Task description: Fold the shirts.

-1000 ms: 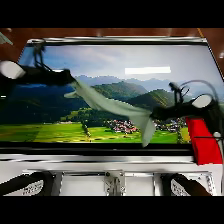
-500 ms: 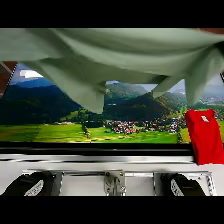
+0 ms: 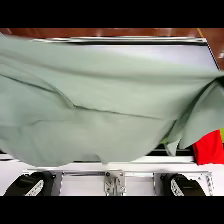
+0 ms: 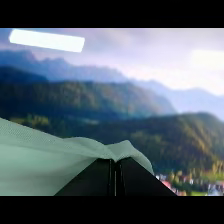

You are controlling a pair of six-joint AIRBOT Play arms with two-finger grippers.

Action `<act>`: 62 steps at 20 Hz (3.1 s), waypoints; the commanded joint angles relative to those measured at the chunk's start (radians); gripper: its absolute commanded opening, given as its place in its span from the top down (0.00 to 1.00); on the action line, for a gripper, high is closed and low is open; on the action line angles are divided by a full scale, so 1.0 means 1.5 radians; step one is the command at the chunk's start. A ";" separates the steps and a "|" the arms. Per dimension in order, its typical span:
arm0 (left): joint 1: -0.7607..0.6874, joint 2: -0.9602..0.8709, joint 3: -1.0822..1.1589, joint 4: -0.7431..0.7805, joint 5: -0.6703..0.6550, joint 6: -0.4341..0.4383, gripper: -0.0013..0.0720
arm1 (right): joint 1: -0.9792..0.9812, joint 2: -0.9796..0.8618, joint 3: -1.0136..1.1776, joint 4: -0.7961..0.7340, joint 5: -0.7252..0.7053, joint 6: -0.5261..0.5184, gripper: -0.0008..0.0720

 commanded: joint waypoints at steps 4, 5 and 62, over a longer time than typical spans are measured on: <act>0.001 -0.028 -0.355 0.161 0.030 -0.081 0.94 | 0.001 -0.140 -0.238 -0.021 0.042 0.025 0.91; 0.001 -0.053 -0.403 0.170 0.081 -0.096 0.94 | 0.001 -0.178 -0.286 -0.020 -0.034 0.024 0.91; 0.138 -0.369 -0.809 -0.349 0.255 0.180 0.94 | -0.160 -0.428 -0.718 0.161 -0.338 -0.129 0.91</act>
